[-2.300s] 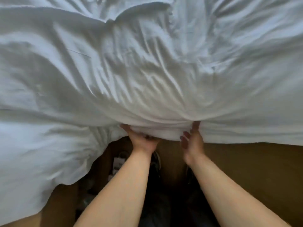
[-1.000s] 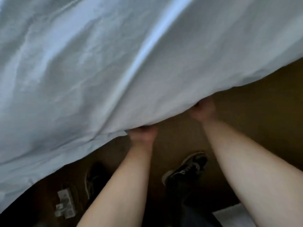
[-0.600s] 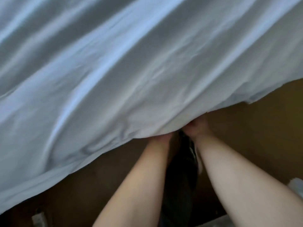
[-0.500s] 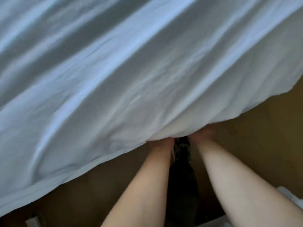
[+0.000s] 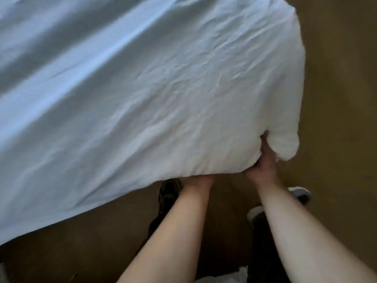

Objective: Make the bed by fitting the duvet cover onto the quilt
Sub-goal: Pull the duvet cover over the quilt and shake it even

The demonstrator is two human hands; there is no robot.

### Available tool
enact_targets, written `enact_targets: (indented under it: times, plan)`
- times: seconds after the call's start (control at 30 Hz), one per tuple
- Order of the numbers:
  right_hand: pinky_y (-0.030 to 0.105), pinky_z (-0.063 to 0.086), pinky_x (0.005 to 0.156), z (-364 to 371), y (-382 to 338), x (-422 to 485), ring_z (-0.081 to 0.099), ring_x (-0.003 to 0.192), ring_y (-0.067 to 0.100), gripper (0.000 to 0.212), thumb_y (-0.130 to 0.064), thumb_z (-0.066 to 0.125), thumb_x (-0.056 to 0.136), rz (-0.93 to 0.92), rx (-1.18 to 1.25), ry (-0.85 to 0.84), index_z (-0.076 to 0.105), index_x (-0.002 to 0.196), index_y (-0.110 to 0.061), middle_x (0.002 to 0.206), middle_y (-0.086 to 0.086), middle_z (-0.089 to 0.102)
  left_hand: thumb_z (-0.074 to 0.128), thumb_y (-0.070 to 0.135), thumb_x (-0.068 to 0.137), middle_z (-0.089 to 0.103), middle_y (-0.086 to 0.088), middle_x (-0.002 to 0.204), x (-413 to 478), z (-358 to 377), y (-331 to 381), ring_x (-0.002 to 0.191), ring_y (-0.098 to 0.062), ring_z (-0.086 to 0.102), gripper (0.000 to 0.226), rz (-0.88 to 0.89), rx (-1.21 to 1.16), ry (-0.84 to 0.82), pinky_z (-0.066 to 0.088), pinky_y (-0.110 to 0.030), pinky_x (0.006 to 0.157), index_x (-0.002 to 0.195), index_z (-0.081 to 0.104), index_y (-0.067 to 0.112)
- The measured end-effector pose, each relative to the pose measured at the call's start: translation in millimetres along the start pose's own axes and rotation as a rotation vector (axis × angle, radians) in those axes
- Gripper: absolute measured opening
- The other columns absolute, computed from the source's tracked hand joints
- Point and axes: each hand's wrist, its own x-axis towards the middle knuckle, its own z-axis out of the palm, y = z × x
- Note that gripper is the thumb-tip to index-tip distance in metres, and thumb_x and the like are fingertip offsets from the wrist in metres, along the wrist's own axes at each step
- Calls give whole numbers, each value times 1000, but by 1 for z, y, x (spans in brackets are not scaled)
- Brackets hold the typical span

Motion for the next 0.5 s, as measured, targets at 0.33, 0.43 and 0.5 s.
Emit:
enact_targets:
  times: [0.33,0.43,0.5]
  plan:
    - [48,37,115,20,-186,49,40,142,26,119,-79,67,59,-165,-689,169,22,158,-30,162,3,30,39,93,75,64,-9,135,38,138,-126,114,-32,62,89,418,-508,253,45,-46,103,130,64,28]
    - [48,43,110,86,-198,64,51,135,29,90,-62,72,79,-99,-755,-222,43,150,-15,150,12,48,37,94,76,57,-5,144,48,193,-147,118,-27,60,97,402,-446,221,42,-39,108,147,50,28]
    - [47,55,97,115,-191,78,65,114,33,36,-21,67,92,-102,-939,-359,67,122,-1,120,18,69,25,88,85,51,-11,149,63,211,-145,134,-35,50,95,381,-336,383,38,-50,114,152,41,22]
